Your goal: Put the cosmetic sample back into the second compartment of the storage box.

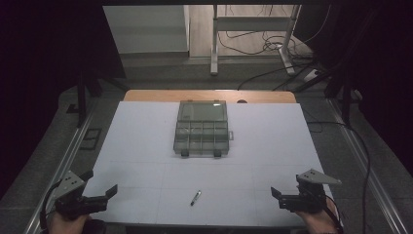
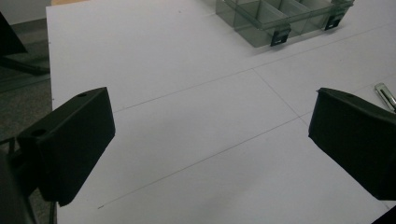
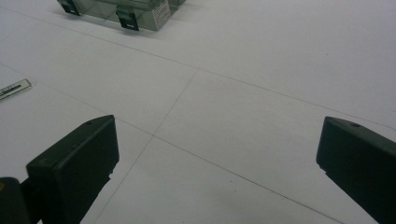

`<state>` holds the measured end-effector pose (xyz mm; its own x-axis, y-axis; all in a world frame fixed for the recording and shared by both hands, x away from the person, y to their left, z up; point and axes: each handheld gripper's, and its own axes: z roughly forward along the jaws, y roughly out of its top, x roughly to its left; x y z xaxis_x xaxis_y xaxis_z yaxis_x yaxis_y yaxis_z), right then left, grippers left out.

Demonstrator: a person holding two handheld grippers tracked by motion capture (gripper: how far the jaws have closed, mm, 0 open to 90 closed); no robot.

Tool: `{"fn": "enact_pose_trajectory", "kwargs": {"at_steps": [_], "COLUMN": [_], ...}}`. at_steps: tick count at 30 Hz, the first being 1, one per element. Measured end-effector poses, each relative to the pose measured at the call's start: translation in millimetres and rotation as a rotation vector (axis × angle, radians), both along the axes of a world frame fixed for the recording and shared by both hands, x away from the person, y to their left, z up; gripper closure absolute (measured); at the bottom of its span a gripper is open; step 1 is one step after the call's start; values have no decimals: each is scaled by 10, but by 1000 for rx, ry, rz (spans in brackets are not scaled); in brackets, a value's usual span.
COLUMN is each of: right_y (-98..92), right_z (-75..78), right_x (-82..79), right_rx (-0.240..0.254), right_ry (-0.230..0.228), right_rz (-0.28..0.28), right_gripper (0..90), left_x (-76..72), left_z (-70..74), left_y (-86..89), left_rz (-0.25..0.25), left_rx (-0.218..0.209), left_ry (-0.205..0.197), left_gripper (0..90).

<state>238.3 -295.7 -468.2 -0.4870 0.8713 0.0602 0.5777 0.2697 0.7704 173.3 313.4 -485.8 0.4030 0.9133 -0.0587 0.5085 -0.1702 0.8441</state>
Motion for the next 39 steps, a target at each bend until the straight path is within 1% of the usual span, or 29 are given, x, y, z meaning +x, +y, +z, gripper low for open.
{"fn": "enact_pose_trajectory", "kwargs": {"at_steps": [1,2,3,4,6,7,8,12,17,20,24,27,31,34,35,39], "right_y": [-1,-1,1,1,7,7,10,11,20,26,36,43,71,98,127,161], "right_z": [-1,-1,-3,-3,-6,-5,-8,-15,-16,-17,-14,-11,-11,-15,-18,-23], "right_x": [3,3,7,7,13,14,18,33,39,40,40,45,49,57,68,87], "right_rx": [3,3,3,3,0,-6,1,5,0,-6,-4,-6,-1,-7,-9,-14], "right_ry": [3,3,8,8,16,17,20,35,39,39,38,39,31,28,26,26], "right_rz": [5,5,8,8,16,15,20,29,35,43,58,72,90,105,123,144], "right_gripper": [0,0,0,0,0,0,0,0,0,0,0,0,0,0,0,0], "left_x": [-3,-3,-3,-3,3,5,7,10,4,3,6,7,8,8,9,9], "left_z": [1,1,1,1,1,0,0,-3,-1,-2,-5,-7,-7,-7,-8,-9], "left_y": [-10,-10,-25,-25,-41,-42,-41,-28,-39,-36,-1,13,13,14,17,22], "left_rz": [-1,-1,-5,-5,-11,-13,-15,-19,-26,-26,-26,-31,-32,-31,-29,-28], "left_rx": [10,10,23,23,38,39,38,28,40,35,3,-8,-9,-11,-13,-19], "left_ry": [-1,-1,1,1,5,7,8,11,10,9,11,12,13,13,12,14], "left_gripper": [9,9,9,9,9,9,9,9,11,11,11,16,16,16,16,16]}}
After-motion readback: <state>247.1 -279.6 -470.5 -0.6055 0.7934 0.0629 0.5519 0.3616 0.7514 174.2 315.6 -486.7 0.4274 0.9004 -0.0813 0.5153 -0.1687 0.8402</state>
